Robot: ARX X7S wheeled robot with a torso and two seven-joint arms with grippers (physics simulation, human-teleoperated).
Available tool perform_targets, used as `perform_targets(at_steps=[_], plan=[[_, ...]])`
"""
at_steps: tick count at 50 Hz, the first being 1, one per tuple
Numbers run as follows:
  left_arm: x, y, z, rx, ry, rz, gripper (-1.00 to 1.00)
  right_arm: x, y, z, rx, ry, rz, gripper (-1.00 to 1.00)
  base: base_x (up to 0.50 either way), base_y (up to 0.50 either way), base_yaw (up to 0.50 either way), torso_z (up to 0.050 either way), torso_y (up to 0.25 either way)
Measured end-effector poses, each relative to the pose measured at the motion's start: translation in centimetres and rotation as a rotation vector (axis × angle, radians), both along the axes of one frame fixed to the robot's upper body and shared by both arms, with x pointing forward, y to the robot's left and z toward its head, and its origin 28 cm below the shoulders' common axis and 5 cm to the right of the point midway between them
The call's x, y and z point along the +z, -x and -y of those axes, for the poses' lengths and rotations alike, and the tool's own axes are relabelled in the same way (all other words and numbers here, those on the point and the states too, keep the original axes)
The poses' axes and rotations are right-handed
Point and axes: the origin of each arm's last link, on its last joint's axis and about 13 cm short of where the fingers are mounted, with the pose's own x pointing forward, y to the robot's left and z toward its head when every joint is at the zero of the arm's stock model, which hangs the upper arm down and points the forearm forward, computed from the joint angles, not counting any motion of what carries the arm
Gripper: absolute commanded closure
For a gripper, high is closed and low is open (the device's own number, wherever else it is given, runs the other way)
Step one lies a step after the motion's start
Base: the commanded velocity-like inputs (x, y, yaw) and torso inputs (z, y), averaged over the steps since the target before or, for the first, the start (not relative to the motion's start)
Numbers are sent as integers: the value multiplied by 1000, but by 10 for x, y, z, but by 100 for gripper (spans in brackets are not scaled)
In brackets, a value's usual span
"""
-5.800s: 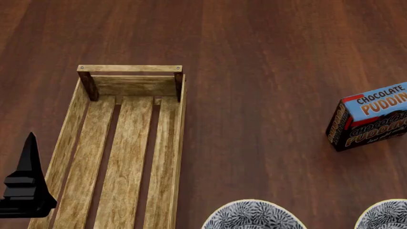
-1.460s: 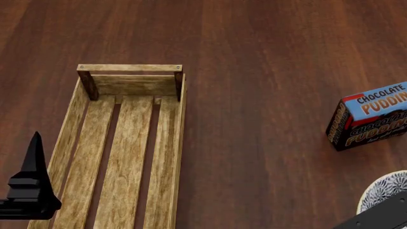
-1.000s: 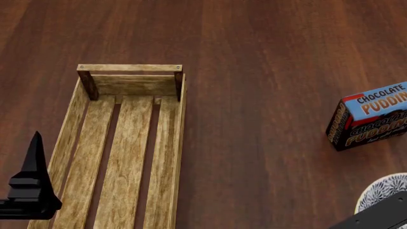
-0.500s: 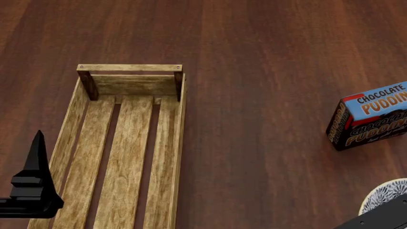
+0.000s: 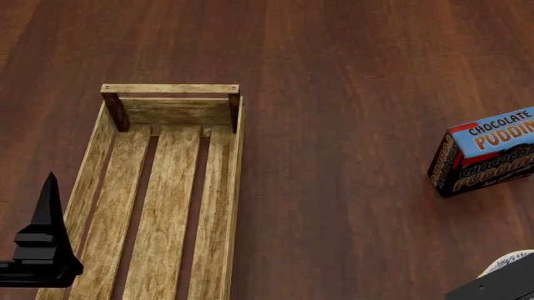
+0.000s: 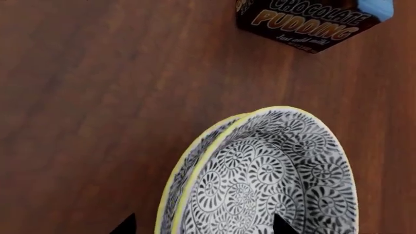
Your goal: Stack the left bowl on the right bowl and place them in the tray.
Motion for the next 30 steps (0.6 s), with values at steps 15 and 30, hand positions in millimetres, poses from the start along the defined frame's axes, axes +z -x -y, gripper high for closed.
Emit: perform_targets(at_steps=[15,30], plan=[[-1,0,0,1,2,0,-100,6,2,-5,-2,10,16,-100,0,0,0,0,0],[-1,1,-1,0,6,1,-100,9,13,-13,-3,5,20,-100,0,0,0,0,0]])
